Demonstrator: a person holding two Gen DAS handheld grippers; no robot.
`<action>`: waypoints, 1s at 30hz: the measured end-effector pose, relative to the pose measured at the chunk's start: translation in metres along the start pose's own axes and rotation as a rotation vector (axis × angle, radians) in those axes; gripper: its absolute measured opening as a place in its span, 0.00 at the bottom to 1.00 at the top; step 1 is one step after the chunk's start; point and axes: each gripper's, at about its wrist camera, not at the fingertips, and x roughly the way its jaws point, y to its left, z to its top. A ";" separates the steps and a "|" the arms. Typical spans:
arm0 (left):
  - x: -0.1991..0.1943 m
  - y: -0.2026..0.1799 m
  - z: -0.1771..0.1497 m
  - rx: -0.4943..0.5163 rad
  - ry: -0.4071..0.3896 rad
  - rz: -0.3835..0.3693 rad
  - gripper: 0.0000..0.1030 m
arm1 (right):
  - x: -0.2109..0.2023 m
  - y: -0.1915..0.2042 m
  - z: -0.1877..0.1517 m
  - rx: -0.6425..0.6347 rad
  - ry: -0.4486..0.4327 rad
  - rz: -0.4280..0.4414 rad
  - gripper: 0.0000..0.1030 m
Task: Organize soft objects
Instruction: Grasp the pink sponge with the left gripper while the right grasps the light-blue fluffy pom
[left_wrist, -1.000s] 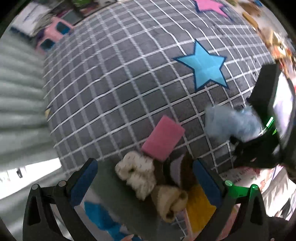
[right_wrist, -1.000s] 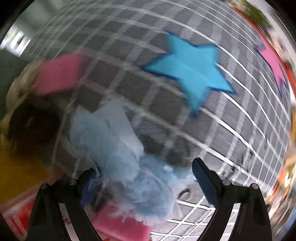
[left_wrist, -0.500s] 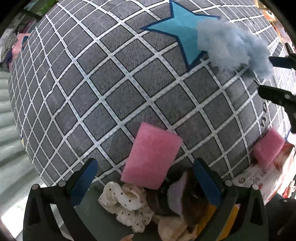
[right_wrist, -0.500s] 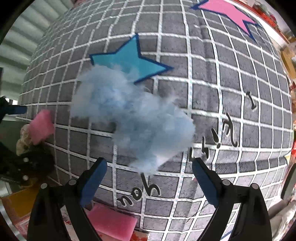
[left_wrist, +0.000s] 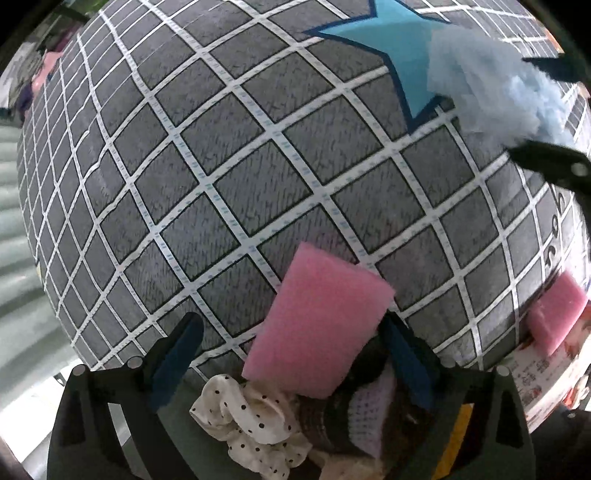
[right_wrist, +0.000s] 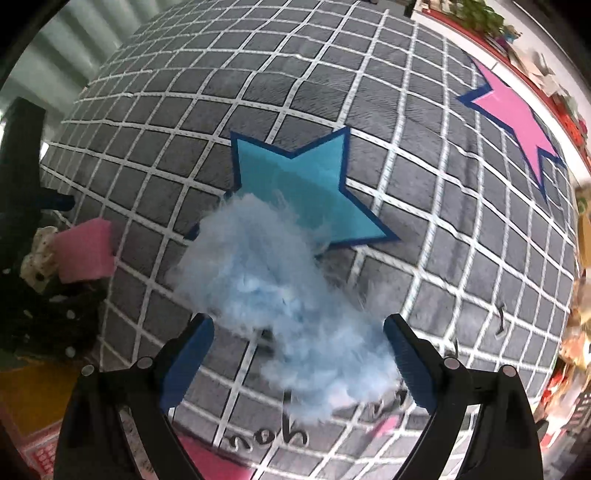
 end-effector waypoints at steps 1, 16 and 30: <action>0.001 0.003 0.000 -0.004 0.000 -0.004 0.94 | 0.005 0.001 0.005 -0.005 0.012 0.000 0.91; 0.003 0.024 -0.018 -0.016 -0.013 -0.067 0.70 | 0.061 -0.004 -0.002 -0.038 0.093 -0.007 1.00; -0.044 0.055 -0.031 -0.148 -0.174 -0.002 0.56 | 0.029 -0.065 -0.018 0.287 0.036 0.201 0.38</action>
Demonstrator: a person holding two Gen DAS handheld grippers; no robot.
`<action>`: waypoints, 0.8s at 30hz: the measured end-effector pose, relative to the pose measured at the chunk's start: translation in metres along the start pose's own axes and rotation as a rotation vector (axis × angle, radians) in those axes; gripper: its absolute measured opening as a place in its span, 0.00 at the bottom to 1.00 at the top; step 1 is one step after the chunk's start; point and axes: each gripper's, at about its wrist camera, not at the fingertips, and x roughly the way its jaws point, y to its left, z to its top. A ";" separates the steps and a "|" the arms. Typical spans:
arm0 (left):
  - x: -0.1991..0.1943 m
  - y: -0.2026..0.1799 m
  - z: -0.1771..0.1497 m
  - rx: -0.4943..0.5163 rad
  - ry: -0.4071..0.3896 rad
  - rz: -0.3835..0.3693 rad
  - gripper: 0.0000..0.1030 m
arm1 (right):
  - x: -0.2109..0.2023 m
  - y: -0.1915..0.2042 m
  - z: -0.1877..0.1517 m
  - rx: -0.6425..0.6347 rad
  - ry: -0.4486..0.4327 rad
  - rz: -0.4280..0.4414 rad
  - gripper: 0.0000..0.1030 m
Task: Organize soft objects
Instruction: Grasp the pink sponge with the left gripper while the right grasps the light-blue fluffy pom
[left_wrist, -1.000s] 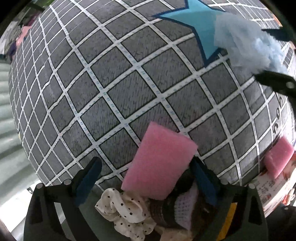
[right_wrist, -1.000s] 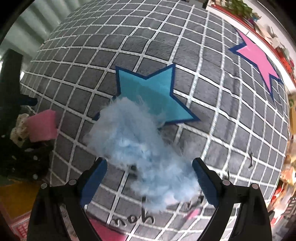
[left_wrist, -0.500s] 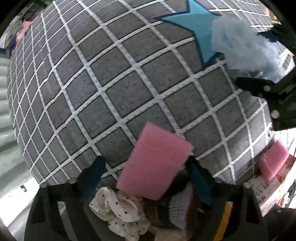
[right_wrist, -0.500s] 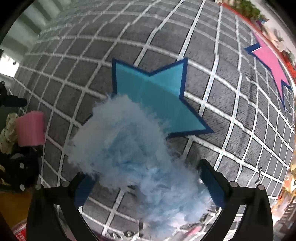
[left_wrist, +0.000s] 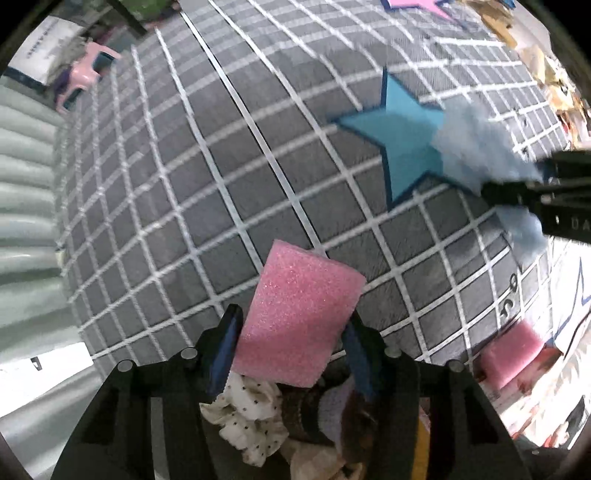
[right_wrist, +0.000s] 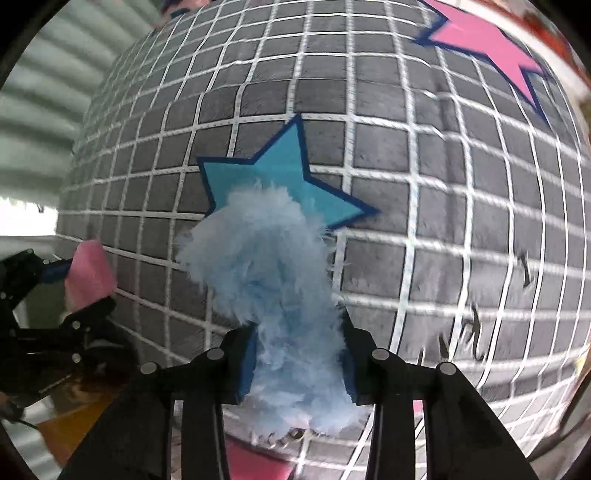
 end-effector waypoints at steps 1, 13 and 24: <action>-0.005 0.003 0.001 -0.005 -0.014 0.005 0.56 | -0.004 -0.003 -0.001 0.007 -0.003 0.009 0.38; -0.079 -0.018 -0.006 -0.073 -0.171 0.025 0.56 | -0.058 -0.011 -0.073 0.136 -0.043 0.113 0.38; -0.140 -0.037 -0.051 -0.141 -0.254 -0.023 0.56 | -0.099 0.009 -0.128 0.191 -0.114 0.154 0.39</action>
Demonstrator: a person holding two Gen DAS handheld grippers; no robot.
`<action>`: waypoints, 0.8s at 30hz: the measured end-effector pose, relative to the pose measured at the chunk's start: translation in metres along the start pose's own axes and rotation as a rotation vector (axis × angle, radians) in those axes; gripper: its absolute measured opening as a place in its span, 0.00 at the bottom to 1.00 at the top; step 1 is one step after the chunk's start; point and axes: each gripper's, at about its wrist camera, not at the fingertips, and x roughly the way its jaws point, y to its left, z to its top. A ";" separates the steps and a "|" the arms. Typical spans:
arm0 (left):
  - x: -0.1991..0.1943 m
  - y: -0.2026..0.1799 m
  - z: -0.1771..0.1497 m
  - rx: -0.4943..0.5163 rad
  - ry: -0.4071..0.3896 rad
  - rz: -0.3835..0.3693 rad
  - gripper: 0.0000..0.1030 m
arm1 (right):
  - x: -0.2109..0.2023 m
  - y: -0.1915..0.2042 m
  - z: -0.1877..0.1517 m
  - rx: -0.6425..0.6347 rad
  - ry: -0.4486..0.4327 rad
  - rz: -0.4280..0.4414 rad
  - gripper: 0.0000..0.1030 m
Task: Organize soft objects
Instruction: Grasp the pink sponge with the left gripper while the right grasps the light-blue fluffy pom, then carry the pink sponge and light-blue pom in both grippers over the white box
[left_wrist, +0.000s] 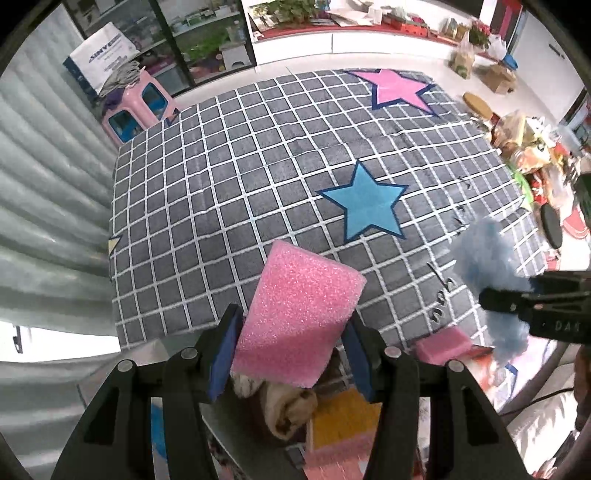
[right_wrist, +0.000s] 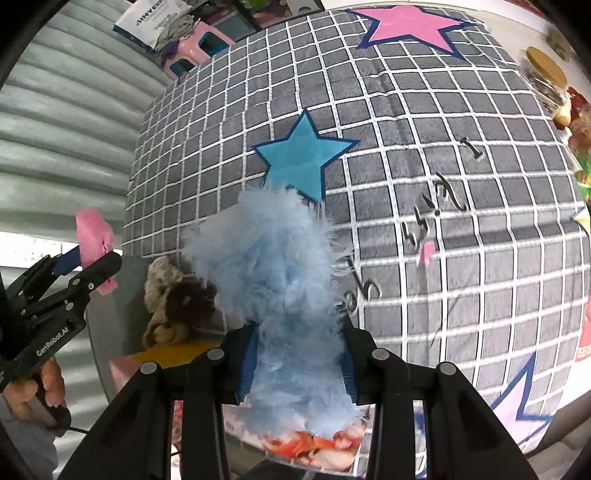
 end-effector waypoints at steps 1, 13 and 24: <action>-0.005 -0.001 -0.003 -0.006 -0.005 -0.005 0.56 | -0.001 0.002 -0.003 0.003 -0.001 0.003 0.39; -0.059 0.006 -0.057 -0.081 -0.059 -0.026 0.56 | -0.024 0.033 -0.060 0.009 -0.010 0.009 0.39; -0.075 0.053 -0.126 -0.283 -0.054 -0.004 0.56 | -0.029 0.098 -0.085 -0.110 -0.014 0.014 0.39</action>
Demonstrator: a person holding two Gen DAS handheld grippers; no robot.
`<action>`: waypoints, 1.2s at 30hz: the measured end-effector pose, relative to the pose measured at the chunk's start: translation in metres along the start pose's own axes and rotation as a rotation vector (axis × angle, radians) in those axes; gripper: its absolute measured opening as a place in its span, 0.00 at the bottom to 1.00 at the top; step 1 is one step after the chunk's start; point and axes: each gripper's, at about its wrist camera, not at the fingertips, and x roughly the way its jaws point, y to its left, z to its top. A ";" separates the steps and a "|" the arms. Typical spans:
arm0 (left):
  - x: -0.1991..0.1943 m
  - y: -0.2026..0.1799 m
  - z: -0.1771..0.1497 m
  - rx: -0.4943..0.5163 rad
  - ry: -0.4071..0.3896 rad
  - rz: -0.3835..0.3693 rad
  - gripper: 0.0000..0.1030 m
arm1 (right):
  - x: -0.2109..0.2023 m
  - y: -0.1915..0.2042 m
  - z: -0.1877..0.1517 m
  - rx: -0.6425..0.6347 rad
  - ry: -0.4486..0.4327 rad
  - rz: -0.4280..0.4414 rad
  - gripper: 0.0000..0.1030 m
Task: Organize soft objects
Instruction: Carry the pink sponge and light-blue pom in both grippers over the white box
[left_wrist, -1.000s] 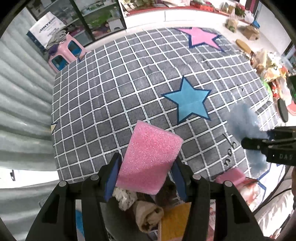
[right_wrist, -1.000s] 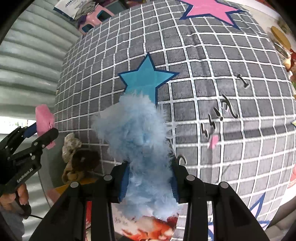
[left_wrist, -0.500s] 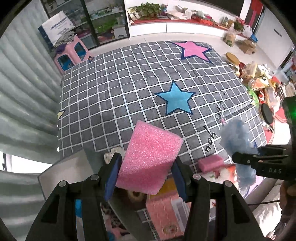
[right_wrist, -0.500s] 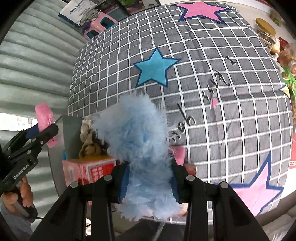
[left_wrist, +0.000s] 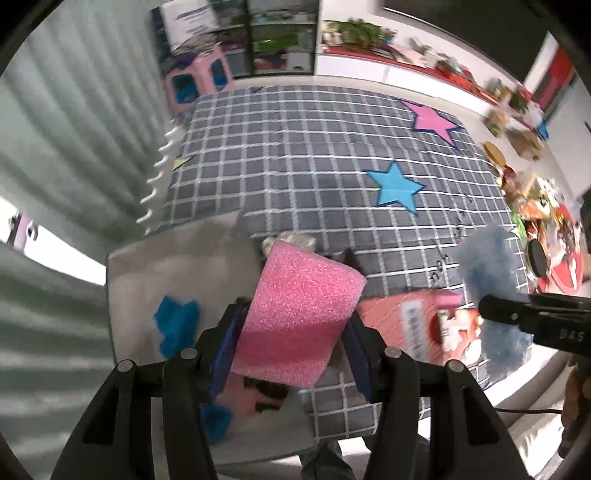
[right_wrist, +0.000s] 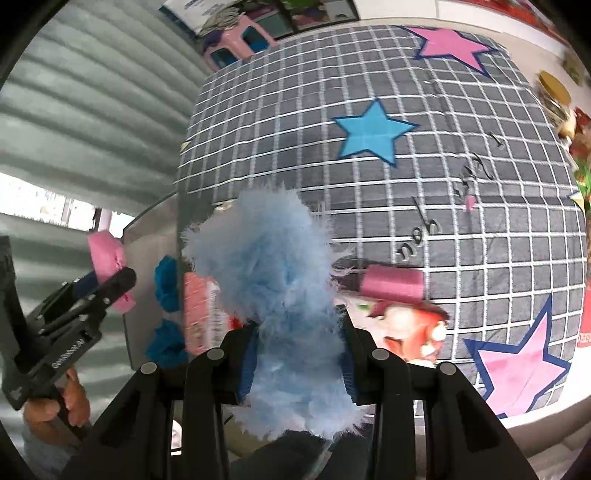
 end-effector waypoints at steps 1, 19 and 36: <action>-0.001 0.007 -0.005 -0.018 0.002 0.005 0.56 | 0.000 0.006 -0.001 -0.012 0.000 0.000 0.39; -0.016 0.107 -0.083 -0.281 0.014 0.070 0.56 | 0.026 0.124 -0.016 -0.245 0.065 0.046 0.39; -0.016 0.124 -0.104 -0.324 0.022 0.133 0.56 | 0.071 0.197 -0.032 -0.423 0.165 0.040 0.39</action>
